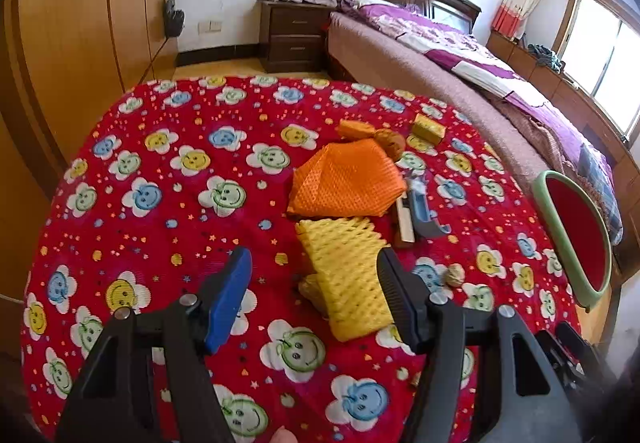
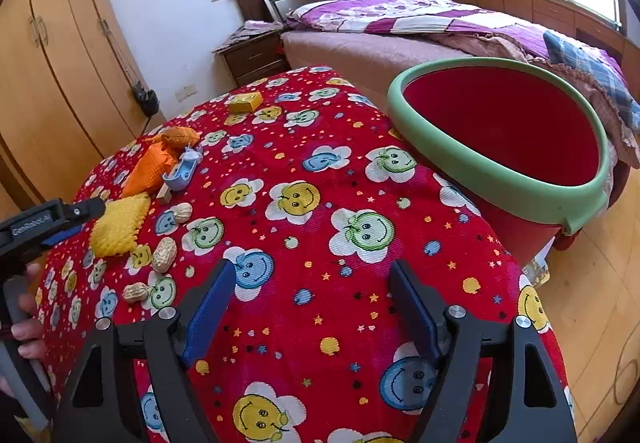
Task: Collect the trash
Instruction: 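Move the left tool back to the bedspread and grasp the yellow foam net, then grasp the blue plastic piece with the right tool while the left tool holds the yellow net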
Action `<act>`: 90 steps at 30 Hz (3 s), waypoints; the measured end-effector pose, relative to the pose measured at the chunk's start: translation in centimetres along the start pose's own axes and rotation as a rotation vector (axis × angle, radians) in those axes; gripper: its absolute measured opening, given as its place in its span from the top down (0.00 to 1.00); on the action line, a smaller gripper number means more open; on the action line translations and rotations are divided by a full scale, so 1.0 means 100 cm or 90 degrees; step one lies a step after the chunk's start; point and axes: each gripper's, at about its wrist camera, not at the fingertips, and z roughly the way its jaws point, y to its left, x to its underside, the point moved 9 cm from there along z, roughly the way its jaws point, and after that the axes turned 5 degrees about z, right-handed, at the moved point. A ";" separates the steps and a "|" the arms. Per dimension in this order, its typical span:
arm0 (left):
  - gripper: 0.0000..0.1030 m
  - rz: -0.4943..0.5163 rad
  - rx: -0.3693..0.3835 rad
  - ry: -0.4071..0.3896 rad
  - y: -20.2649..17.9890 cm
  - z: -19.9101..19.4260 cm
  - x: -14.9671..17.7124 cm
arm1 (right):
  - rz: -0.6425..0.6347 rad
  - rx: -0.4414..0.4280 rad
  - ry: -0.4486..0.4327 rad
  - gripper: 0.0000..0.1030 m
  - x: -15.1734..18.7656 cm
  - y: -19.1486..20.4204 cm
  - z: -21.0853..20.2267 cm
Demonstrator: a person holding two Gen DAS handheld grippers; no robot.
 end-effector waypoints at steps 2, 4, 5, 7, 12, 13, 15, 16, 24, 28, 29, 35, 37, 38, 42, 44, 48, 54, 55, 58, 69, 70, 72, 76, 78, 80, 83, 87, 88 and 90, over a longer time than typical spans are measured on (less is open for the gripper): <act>0.37 0.001 0.013 0.012 -0.004 0.009 0.002 | -0.001 0.001 -0.004 0.22 0.000 0.000 0.001; 0.37 0.007 0.023 0.021 -0.009 0.014 0.004 | -0.003 0.003 -0.003 0.22 0.000 0.001 0.002; 0.37 0.011 0.028 0.025 -0.012 0.016 0.005 | -0.005 0.006 -0.003 0.22 0.000 0.001 0.002; 0.37 0.017 0.039 0.037 -0.018 0.020 0.010 | -0.012 0.012 0.000 0.21 0.000 0.003 0.004; 0.53 0.007 0.058 0.044 -0.029 0.020 0.016 | -0.026 0.021 0.005 0.20 0.001 0.004 0.005; 0.57 0.007 0.062 0.040 -0.030 0.018 0.017 | -0.026 0.021 0.004 0.20 0.001 0.004 0.005; 0.63 0.010 0.074 0.028 -0.034 0.014 0.015 | -0.024 0.018 0.004 0.19 0.001 0.004 0.005; 0.66 0.012 0.082 0.020 -0.037 0.012 0.014 | -0.021 0.015 0.003 0.19 0.001 0.004 0.005; 0.71 0.053 0.093 0.021 -0.060 0.021 0.008 | -0.016 0.004 0.001 0.19 0.001 0.002 0.004; 0.86 0.053 0.085 0.031 -0.063 0.032 0.007 | -0.016 -0.002 0.000 0.19 0.000 0.002 0.003; 0.88 0.052 0.084 0.032 -0.063 0.033 0.007 | -0.017 -0.003 0.000 0.19 0.001 0.002 0.003; 0.90 0.044 0.090 0.012 -0.053 0.021 0.001 | -0.028 0.004 0.002 0.19 0.001 0.003 0.003; 0.90 0.053 0.086 0.001 -0.050 0.013 -0.005 | -0.032 0.008 0.005 0.19 0.001 0.004 0.004; 0.90 0.058 0.083 -0.005 -0.048 0.009 -0.010 | -0.033 0.010 0.009 0.19 0.001 0.004 0.004; 0.90 0.076 0.051 -0.041 -0.035 -0.004 -0.034 | 0.004 -0.044 0.028 0.20 -0.005 0.010 0.002; 0.90 0.076 0.032 -0.048 -0.026 -0.003 -0.044 | 0.021 -0.076 0.034 0.24 -0.011 0.018 0.002; 0.90 0.067 -0.011 -0.051 -0.004 0.010 -0.055 | 0.006 -0.106 0.026 0.30 -0.025 0.045 0.005; 0.90 0.044 -0.038 -0.028 0.012 0.037 -0.056 | -0.020 -0.128 0.041 0.54 -0.031 0.085 0.029; 0.90 0.040 -0.038 -0.024 0.014 0.040 -0.055 | -0.019 -0.134 0.048 0.56 -0.031 0.091 0.034; 0.90 0.029 -0.031 -0.020 0.018 0.047 -0.052 | -0.020 -0.147 0.067 0.62 -0.030 0.107 0.051; 0.90 0.023 -0.014 -0.032 0.023 0.048 -0.047 | -0.012 -0.140 0.065 0.72 -0.043 0.129 0.082; 0.90 0.024 -0.012 -0.031 0.025 0.047 -0.045 | -0.010 -0.139 0.069 0.75 -0.042 0.129 0.085; 0.90 0.025 -0.008 -0.029 0.025 0.048 -0.043 | -0.007 -0.135 0.071 0.82 -0.043 0.129 0.091; 0.90 0.029 -0.003 -0.031 0.021 0.048 -0.044 | 0.006 -0.139 0.060 0.82 -0.043 0.124 0.089; 0.90 0.031 -0.004 -0.033 0.021 0.046 -0.044 | 0.010 -0.141 0.051 0.82 -0.043 0.120 0.083; 0.90 0.032 -0.006 -0.036 0.020 0.044 -0.046 | 0.013 -0.142 0.041 0.83 -0.045 0.116 0.075; 0.90 0.030 -0.005 -0.043 0.017 0.036 -0.046 | 0.017 -0.146 0.024 0.82 -0.047 0.108 0.060; 0.90 0.034 0.003 -0.051 0.011 0.022 -0.048 | 0.015 -0.144 -0.006 0.82 -0.052 0.099 0.039; 0.90 0.035 0.007 -0.054 0.009 0.018 -0.049 | 0.014 -0.143 -0.015 0.82 -0.053 0.096 0.033; 0.90 0.041 0.014 -0.060 0.004 0.008 -0.050 | 0.014 -0.143 -0.030 0.82 -0.056 0.092 0.024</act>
